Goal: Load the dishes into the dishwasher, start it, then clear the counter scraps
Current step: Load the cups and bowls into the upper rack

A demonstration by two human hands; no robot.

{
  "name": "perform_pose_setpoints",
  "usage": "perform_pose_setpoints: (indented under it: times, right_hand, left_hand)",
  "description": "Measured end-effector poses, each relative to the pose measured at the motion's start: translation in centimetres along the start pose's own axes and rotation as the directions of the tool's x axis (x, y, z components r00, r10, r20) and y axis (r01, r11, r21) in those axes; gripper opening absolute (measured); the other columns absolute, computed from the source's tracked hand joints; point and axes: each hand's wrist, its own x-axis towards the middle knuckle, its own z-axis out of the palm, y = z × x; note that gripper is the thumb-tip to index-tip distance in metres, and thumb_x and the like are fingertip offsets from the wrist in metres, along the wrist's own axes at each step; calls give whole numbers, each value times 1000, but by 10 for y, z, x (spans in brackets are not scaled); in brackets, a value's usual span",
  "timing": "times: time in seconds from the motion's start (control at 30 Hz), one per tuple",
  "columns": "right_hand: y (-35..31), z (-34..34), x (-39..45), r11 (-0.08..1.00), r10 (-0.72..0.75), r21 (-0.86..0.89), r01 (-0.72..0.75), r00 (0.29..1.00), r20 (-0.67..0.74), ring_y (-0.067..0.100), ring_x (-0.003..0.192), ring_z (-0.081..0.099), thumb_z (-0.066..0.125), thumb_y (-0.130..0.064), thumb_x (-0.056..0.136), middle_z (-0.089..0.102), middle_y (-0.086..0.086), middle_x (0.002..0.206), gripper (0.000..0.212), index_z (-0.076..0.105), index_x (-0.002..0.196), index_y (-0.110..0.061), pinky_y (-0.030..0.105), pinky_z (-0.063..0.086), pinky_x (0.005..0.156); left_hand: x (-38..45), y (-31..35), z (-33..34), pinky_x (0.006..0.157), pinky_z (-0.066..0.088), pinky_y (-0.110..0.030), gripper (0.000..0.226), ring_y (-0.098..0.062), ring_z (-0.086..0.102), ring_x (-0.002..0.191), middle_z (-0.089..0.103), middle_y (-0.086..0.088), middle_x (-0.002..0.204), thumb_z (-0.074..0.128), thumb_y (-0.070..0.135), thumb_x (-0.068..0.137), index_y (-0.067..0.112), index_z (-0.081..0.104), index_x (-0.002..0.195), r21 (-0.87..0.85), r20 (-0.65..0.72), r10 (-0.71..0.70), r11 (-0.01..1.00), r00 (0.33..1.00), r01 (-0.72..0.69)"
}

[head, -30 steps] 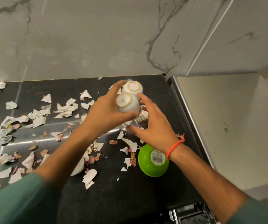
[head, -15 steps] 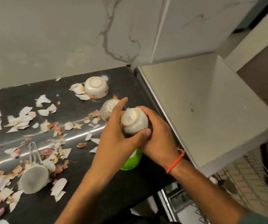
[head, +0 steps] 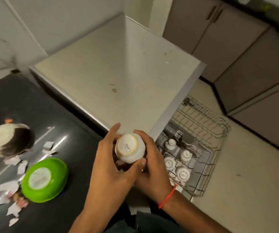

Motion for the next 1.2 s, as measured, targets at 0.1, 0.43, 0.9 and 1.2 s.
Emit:
perform_pose_setpoints:
  times: [0.1, 0.43, 0.9, 1.2]
  right_hand:
    - [27, -39, -5, 999, 40, -18, -41, 998, -41, 16, 118, 61, 85, -17, 80, 61, -2, 128, 71, 47, 139, -18, 37, 53, 94]
    - [145, -151, -9, 984, 176, -46, -175, 984, 13, 10, 127, 54, 76, -19, 85, 55, -14, 136, 64, 47, 140, -29, 35, 48, 103]
    - [325, -138, 56, 883, 380, -377, -282, 898, 219, 27, 115, 56, 72, -28, 81, 60, 8, 124, 57, 56, 134, -17, 39, 49, 94]
    - [349, -126, 14, 870, 488, -174, -461, 853, 184, 12, 122, 55, 74, -30, 87, 60, -6, 131, 49, 59, 134, -24, 30, 46, 100]
  left_hand:
    - [7, 10, 40, 93, 57, -33, 104, -7, 62, 119, 56, 19, 130, 96, 25, 64, 60, 38, 143, 39, 81, -25, 999, 996, 22]
    - [47, -9, 193, 98, 46, -10, 89, 16, 47, 121, 46, 29, 129, 91, 36, 69, 43, 44, 144, 246, 259, -172, 963, 950, 107]
    - [149, -172, 290, 96, 57, -44, 47, -13, 66, 110, 68, 18, 106, 84, 21, 81, 42, 59, 113, 100, 24, -522, 850, 853, 517]
    - [217, -249, 309, 90, 53, -33, 58, -18, 63, 110, 67, 4, 117, 91, 17, 72, 21, 64, 124, 256, -191, -395, 863, 898, 434]
